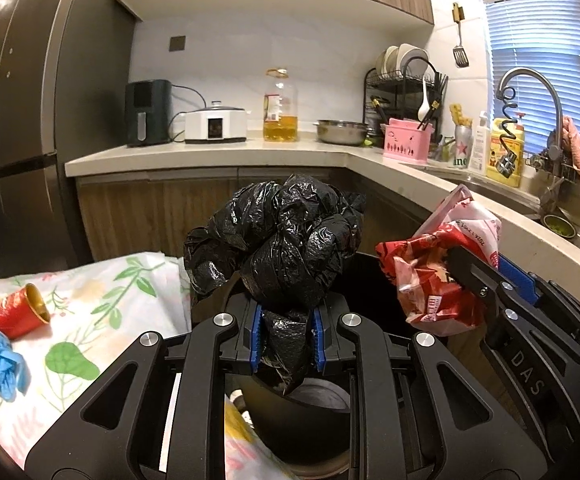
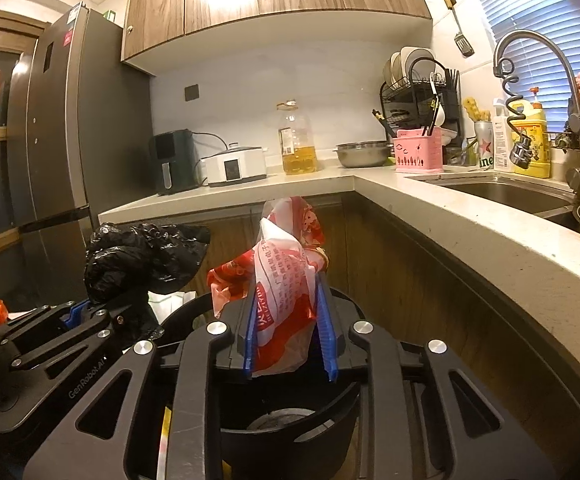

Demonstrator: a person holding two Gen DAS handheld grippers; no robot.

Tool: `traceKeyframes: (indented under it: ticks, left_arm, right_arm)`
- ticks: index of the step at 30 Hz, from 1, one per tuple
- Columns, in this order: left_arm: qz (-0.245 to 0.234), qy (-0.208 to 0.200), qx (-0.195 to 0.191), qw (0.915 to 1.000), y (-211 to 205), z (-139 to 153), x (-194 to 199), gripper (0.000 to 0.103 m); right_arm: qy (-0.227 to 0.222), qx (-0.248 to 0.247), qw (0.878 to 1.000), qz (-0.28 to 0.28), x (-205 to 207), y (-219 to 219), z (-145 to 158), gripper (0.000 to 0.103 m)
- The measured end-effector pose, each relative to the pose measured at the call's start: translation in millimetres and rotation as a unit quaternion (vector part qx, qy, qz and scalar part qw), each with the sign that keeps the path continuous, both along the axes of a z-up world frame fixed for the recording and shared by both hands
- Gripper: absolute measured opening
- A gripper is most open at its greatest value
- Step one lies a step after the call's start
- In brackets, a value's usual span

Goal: Collect trash
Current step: 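Carry both items over the black bin and open both grippers to drop them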

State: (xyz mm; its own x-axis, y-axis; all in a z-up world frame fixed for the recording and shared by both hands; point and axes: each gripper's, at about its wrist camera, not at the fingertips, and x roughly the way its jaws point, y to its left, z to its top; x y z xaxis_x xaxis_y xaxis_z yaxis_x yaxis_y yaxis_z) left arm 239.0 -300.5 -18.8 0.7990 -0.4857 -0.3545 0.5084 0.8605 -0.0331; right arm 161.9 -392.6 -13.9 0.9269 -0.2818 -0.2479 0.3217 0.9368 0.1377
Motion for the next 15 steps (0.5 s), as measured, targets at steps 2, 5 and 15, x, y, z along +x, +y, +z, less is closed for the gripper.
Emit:
traceKeyframes:
  ticks: [2,5,15]
  left_arm:
    - [-0.004,0.004,-0.001,1.0000,0.3,-2.6,3.7,0.019]
    - [-0.011,0.013,-0.001,0.9999,-1.9,-6.2,7.5,0.020]
    - [-0.013,0.022,-0.006,0.9996,1.0,-14.0,13.3,0.054]
  right_arm:
    - [0.000,0.001,1.000,0.002,2.4,-0.8,-1.5,0.029]
    - [0.001,0.004,1.000,0.001,5.7,-2.6,-3.9,0.030]
    - [0.005,0.008,1.000,-0.006,7.6,-11.7,-7.7,0.043]
